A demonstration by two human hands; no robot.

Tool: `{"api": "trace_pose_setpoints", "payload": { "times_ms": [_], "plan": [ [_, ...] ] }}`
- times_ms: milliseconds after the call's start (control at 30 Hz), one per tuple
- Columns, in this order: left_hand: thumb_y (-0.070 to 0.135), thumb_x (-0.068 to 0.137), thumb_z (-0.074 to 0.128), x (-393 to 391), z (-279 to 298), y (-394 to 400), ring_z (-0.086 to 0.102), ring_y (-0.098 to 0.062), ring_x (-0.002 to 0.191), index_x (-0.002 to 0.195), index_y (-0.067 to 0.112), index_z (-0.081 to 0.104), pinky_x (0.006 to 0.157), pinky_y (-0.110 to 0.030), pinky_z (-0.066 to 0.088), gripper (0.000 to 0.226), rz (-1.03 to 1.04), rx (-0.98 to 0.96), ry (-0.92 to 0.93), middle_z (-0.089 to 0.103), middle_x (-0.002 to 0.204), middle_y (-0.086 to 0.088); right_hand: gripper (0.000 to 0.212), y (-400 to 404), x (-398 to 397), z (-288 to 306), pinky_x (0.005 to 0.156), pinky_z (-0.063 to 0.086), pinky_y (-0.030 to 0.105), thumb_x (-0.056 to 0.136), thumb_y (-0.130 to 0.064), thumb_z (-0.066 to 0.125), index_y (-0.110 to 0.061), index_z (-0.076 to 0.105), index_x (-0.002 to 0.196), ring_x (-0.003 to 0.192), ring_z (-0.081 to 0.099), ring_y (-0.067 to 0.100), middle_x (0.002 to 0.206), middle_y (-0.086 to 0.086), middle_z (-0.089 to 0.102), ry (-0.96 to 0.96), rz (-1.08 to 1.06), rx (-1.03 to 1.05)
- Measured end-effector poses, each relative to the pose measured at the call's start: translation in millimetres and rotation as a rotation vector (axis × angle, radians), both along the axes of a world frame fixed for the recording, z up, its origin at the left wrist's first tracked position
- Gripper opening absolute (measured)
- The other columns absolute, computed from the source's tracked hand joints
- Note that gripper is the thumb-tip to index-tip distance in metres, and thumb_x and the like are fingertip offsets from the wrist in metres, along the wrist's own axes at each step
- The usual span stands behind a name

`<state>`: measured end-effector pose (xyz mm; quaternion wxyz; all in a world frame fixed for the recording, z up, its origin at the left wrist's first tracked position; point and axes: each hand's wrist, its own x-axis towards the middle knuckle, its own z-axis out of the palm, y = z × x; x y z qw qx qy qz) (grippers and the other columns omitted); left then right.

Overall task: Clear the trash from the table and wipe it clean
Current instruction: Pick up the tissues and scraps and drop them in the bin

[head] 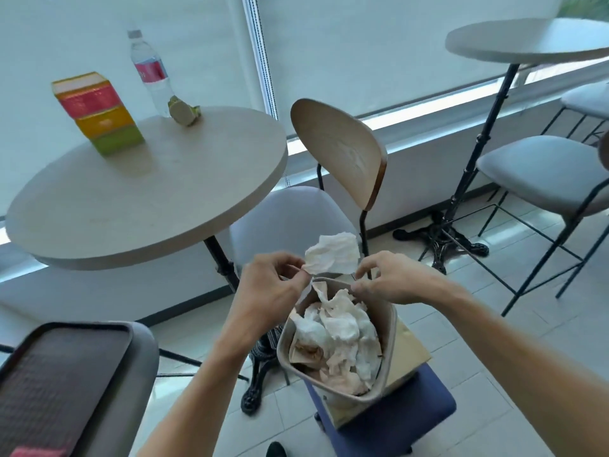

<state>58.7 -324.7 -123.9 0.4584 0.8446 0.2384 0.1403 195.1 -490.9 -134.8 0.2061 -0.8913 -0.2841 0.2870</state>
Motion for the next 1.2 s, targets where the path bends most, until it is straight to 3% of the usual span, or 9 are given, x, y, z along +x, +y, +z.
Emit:
{"api": "trace_pose_setpoints", "payload": {
  "times_ms": [167, 233, 300, 433, 633, 800, 933, 1033, 1200],
  "plan": [
    [0.026, 0.081, 0.073, 2.7, -47.7, -21.8, 0.062, 0.000, 0.058, 0.084, 0.023, 0.075, 0.062, -0.019, 0.051, 0.004, -0.055, 0.015, 0.269, 0.072, 0.068, 0.009, 0.027, -13.8, 11.6, 2.3, 0.072, 0.043, 0.026, 0.091, -0.042, 0.061, -0.027, 0.066, 0.113, 0.087, 0.057, 0.012, 0.085, -0.015, 0.057, -0.063, -0.049, 0.089],
    [0.025, 0.082, 0.073, 3.1, -61.8, -24.5, 0.063, -0.002, 0.060, 0.101, 0.021, 0.074, 0.063, -0.019, 0.054, 0.019, -0.101, -0.034, 0.384, 0.073, 0.078, 0.007, 0.024, -15.7, 13.3, 4.5, 0.076, 0.043, 0.026, 0.092, -0.041, 0.061, -0.027, 0.066, 0.112, 0.088, 0.057, 0.011, 0.083, -0.018, 0.054, -0.066, -0.062, 0.115],
    [0.022, 0.083, 0.070, 3.2, -66.2, -21.7, 0.065, -0.005, 0.063, 0.108, 0.021, 0.070, 0.064, -0.017, 0.054, 0.025, -0.120, -0.035, 0.421, 0.072, 0.082, 0.007, 0.024, -12.6, 12.4, 9.2, 0.069, 0.043, 0.024, 0.093, -0.043, 0.061, -0.028, 0.066, 0.111, 0.086, 0.057, 0.007, 0.088, -0.014, 0.058, -0.058, -0.056, 0.137],
    [0.022, 0.082, 0.069, 5.7, -42.2, -9.6, 0.067, -0.004, 0.083, 0.101, 0.026, 0.073, 0.081, -0.024, 0.055, 0.019, -0.067, 0.060, 0.315, 0.072, 0.088, 0.010, 0.026, 4.7, 8.3, 23.4, 0.083, 0.051, 0.031, 0.092, -0.046, 0.062, -0.030, 0.065, 0.112, 0.092, 0.063, 0.012, 0.101, -0.004, 0.065, 0.021, -0.020, 0.208],
    [0.032, 0.087, 0.069, 14.5, 39.3, 21.4, 0.060, 0.007, 0.064, 0.095, 0.033, 0.070, 0.057, -0.008, 0.042, 0.009, -0.127, 0.235, 0.083, 0.067, 0.084, 0.018, 0.024, 40.9, -2.3, 60.9, 0.082, 0.051, 0.030, 0.093, -0.043, 0.061, -0.032, 0.062, 0.114, 0.087, 0.063, 0.010, 0.094, -0.004, 0.066, 0.029, 0.055, 0.363],
    [0.031, 0.087, 0.070, 27.5, 101.5, 73.2, 0.064, 0.005, 0.071, 0.095, 0.029, 0.073, 0.060, -0.011, 0.048, 0.009, -0.111, 0.388, -0.011, 0.071, 0.085, 0.014, 0.026, 80.8, -9.9, 101.0, 0.082, 0.054, 0.028, 0.093, -0.041, 0.061, -0.028, 0.064, 0.116, 0.089, 0.066, 0.009, 0.096, -0.005, 0.068, -0.043, 0.111, 0.533],
    [0.030, 0.086, 0.070, 45.0, 133.4, 125.9, 0.065, 0.000, 0.075, 0.092, 0.025, 0.075, 0.069, -0.024, 0.053, 0.009, -0.026, 0.473, -0.055, 0.072, 0.084, 0.009, 0.020, 121.8, -6.2, 130.1, 0.081, 0.055, 0.027, 0.091, -0.042, 0.064, -0.032, 0.068, 0.108, 0.085, 0.067, 0.007, 0.091, -0.006, 0.070, -0.123, 0.113, 0.635],
    [0.026, 0.086, 0.070, 60.5, 146.6, 171.0, 0.065, -0.004, 0.073, 0.091, 0.020, 0.076, 0.070, -0.024, 0.051, 0.010, 0.038, 0.538, -0.060, 0.072, 0.085, 0.004, 0.016, 153.8, 1.0, 146.0, 0.077, 0.054, 0.024, 0.090, -0.041, 0.065, -0.032, 0.069, 0.103, 0.081, 0.067, 0.008, 0.087, -0.005, 0.070, -0.151, 0.099, 0.680],
    [0.029, 0.081, 0.066, 91.9, 147.5, 255.4, 0.069, -0.020, 0.086, 0.080, 0.028, 0.072, 0.077, -0.035, 0.057, 0.006, 0.135, 0.603, 0.048, 0.074, 0.088, 0.003, 0.015, 206.0, 19.2, 158.0, 0.069, 0.049, 0.020, 0.091, -0.038, 0.065, -0.030, 0.068, 0.102, 0.076, 0.066, 0.007, 0.078, -0.008, 0.068, -0.156, 0.078, 0.695]
  ]
}}
